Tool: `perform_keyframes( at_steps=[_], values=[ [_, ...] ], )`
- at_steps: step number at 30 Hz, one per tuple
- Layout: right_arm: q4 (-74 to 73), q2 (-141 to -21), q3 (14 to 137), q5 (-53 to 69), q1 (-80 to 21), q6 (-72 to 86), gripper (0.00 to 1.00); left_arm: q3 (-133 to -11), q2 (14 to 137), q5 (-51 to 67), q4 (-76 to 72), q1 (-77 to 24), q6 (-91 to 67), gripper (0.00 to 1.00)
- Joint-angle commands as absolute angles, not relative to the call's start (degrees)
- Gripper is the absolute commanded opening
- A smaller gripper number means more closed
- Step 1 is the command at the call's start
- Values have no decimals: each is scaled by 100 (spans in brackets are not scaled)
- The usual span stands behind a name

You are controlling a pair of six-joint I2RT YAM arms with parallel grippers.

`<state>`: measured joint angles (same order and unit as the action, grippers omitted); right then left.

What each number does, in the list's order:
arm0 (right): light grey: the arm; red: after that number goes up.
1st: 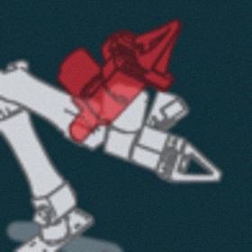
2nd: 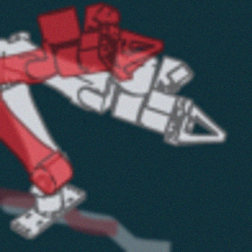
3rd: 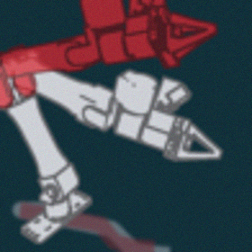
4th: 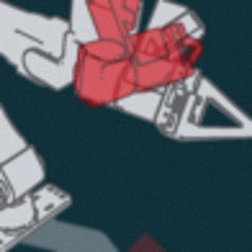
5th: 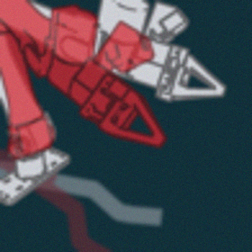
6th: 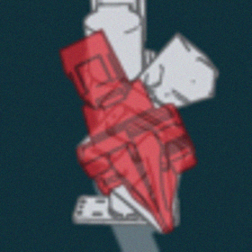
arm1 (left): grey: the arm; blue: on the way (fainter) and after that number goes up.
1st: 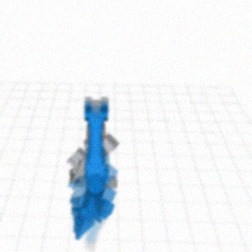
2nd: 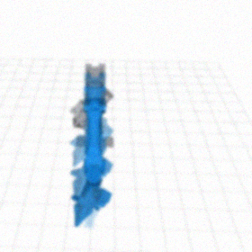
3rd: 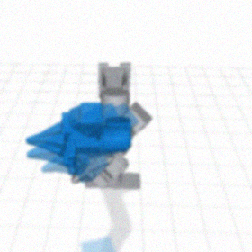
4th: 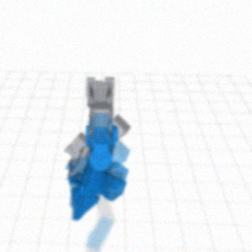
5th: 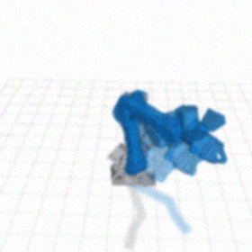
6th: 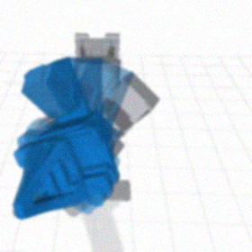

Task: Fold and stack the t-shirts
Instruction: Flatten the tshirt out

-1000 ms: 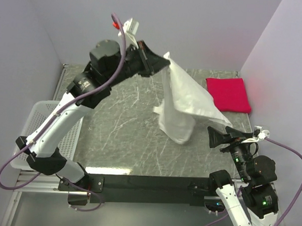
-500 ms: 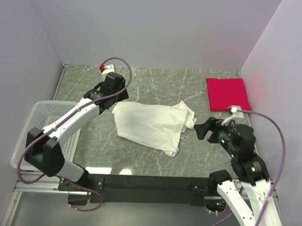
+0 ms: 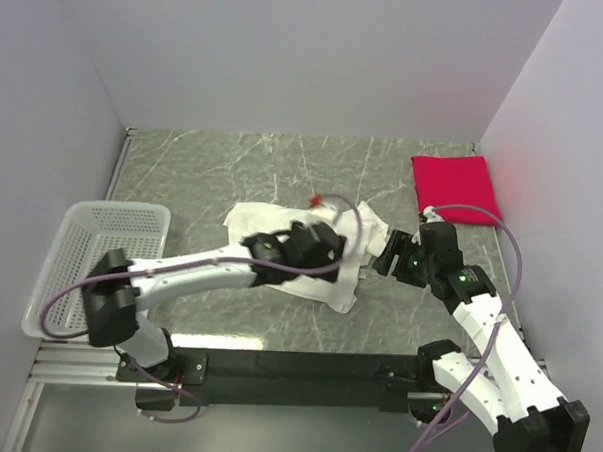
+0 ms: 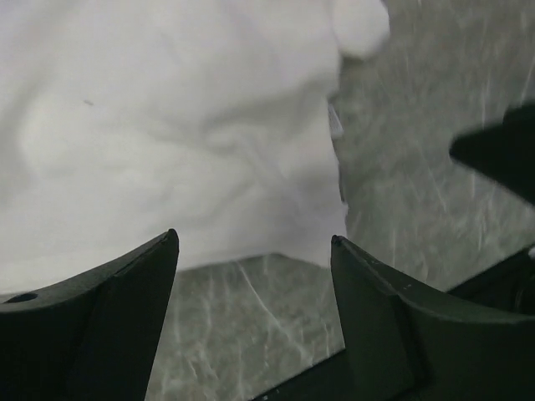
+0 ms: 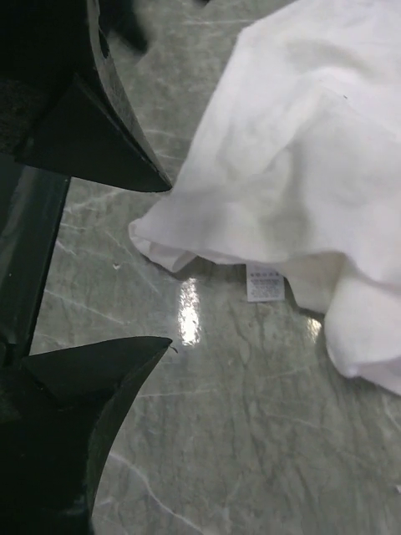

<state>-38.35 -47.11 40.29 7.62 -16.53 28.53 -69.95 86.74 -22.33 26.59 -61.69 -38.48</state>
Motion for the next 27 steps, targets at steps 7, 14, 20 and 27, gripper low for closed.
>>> perform_keyframes(
  at_steps=[7,14,20,27],
  values=[
    [-3270,-4703,3648,-88,-1284,3533,76,-8883,10967,-2953,3251,-7251,-3841,73],
    [-2945,-4264,3077,492,-352,3647,75,-9115,11540,-2804,3296,-7339,-3911,67],
    [-2786,-4201,2909,633,-193,3762,74,-8825,11628,-2646,3252,-7383,-4078,64],
    [-2742,-4184,2856,633,-176,3753,74,-8587,11619,-2461,3216,-7436,-4148,53]
  ],
)
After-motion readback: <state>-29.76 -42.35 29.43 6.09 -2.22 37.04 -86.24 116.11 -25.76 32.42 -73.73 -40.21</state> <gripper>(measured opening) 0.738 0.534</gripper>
